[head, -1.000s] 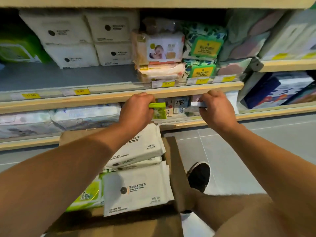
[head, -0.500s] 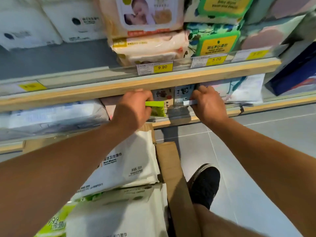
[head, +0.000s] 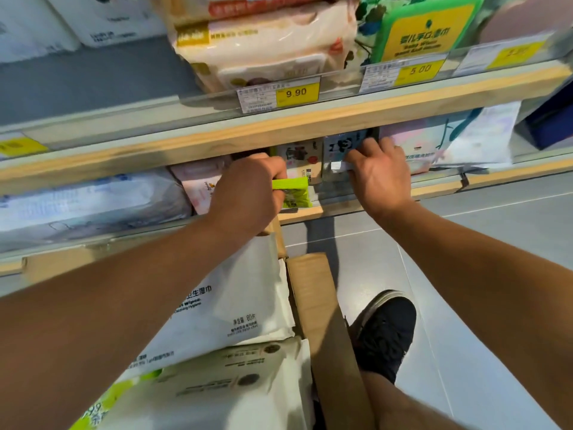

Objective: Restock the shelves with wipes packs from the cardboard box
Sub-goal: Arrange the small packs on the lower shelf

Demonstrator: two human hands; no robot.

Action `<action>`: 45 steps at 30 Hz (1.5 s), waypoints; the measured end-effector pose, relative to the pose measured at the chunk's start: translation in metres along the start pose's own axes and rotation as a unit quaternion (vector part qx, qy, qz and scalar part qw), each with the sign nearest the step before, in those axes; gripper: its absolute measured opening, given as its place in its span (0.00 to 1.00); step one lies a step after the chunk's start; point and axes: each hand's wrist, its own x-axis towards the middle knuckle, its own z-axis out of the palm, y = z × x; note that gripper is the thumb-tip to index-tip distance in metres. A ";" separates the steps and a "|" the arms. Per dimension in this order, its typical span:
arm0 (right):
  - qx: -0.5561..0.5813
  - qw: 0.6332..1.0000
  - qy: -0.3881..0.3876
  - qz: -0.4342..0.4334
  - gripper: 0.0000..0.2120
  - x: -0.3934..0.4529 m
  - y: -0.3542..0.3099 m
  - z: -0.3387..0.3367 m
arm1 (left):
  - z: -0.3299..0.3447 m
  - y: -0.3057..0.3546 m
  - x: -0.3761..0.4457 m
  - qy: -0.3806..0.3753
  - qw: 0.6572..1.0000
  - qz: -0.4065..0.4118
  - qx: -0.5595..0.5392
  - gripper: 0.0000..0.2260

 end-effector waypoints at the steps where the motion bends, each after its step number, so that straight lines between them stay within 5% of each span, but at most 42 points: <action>1: -0.009 1.000 0.004 0.001 0.11 0.001 0.000 -0.002 | 0.000 0.001 0.000 -0.004 1.000 -0.004 0.002 0.09; 6: -0.019 0.999 -0.025 0.020 0.12 0.007 -0.002 -0.007 | -0.001 0.004 -0.001 -0.013 1.000 -0.024 0.014 0.08; 12: 0.051 0.998 -0.020 0.020 0.25 -0.004 -0.003 0.000 | 0.000 0.007 0.001 -0.015 0.999 -0.036 0.017 0.08; 20: 0.048 0.991 -0.124 -0.019 0.39 -0.010 -0.008 0.011 | 0.010 0.023 0.011 -0.005 1.000 -0.002 0.019 0.11; 29: 0.047 0.990 -0.130 -0.018 0.35 -0.018 -0.012 0.011 | 0.016 0.034 0.016 -0.024 0.995 -0.031 0.091 0.06; 36: 0.054 0.986 -0.157 -0.022 0.38 -0.038 -0.002 0.014 | 0.030 0.049 0.029 -0.050 0.983 -0.058 0.165 0.16; 45: 0.085 0.979 -0.184 -0.015 0.40 -0.040 0.003 0.014 | 0.045 0.043 0.041 -0.033 0.984 -0.089 0.148 0.12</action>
